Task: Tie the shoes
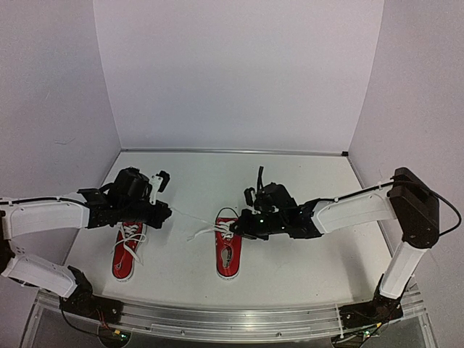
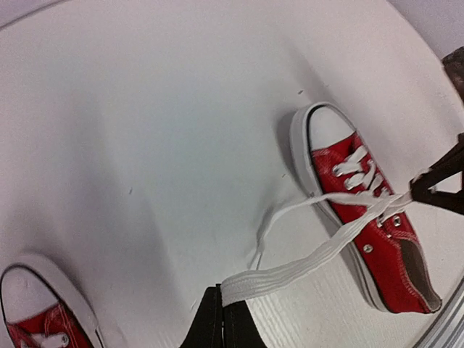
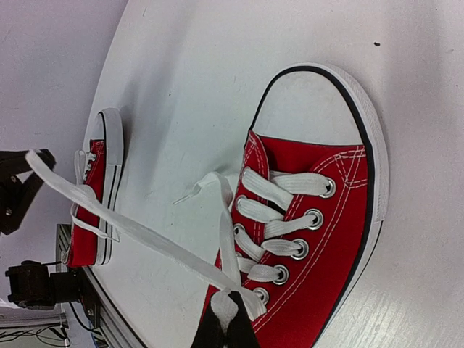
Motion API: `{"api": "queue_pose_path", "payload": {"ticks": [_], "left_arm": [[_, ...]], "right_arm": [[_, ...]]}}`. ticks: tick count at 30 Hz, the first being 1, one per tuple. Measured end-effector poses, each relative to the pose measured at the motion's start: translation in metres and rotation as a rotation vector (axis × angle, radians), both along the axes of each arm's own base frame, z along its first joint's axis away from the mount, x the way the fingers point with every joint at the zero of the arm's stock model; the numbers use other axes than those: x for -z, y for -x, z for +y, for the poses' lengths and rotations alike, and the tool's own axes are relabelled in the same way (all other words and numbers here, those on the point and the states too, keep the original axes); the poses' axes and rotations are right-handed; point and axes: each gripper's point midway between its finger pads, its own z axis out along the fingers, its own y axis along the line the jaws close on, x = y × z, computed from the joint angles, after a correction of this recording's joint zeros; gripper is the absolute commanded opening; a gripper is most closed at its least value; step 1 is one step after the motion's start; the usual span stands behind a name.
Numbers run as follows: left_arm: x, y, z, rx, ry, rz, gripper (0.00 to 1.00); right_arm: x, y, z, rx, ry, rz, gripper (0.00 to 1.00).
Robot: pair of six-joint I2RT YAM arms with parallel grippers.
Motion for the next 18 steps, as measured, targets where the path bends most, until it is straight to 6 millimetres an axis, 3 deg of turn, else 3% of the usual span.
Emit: {"api": "queue_pose_path", "payload": {"ticks": [5,9,13,18], "left_arm": [[0.032,0.023,0.024,-0.098,-0.094,0.142,0.0],[0.042,0.053,0.024,-0.1,-0.135,0.211,0.0],[0.045,0.089,0.002,0.027,-0.122,0.238,0.0],[0.033,0.157,-0.048,0.386,-0.031,0.262,0.0]], "right_arm": [[0.0,-0.001,0.0,0.004,0.001,-0.002,0.0],[0.0,-0.001,-0.001,0.007,0.002,-0.002,0.0],[0.003,-0.002,-0.001,0.01,0.007,0.0,0.0],[0.006,-0.002,-0.001,0.01,0.012,0.002,0.0]]}}
